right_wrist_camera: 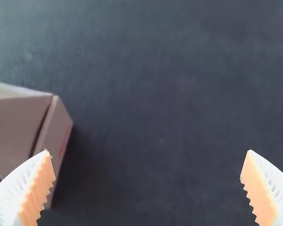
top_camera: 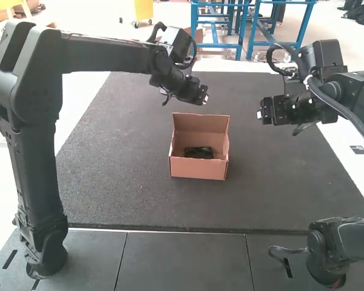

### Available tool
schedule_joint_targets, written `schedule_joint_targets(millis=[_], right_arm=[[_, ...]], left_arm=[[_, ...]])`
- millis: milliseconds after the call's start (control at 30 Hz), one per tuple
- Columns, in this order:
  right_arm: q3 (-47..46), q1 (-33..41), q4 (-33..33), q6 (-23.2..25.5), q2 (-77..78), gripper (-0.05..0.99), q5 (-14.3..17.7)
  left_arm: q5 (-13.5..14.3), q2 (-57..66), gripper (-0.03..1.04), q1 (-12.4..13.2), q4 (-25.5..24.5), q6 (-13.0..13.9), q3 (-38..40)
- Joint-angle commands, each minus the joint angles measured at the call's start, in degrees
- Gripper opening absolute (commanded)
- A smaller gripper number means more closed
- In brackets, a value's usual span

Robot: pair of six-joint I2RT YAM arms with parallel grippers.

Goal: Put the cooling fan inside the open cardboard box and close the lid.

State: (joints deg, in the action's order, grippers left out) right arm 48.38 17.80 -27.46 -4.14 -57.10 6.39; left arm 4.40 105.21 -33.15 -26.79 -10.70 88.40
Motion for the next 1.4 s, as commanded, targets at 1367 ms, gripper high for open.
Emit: schedule_joint_targets(millis=[1367], right_arm=[[0.14, -3.48, 0.48, -0.25, -0.03, 0.90, -1.73]], left_arm=[[-4.14, 0.17, 0.97, -7.28, -0.46, -0.90, -16.51]])
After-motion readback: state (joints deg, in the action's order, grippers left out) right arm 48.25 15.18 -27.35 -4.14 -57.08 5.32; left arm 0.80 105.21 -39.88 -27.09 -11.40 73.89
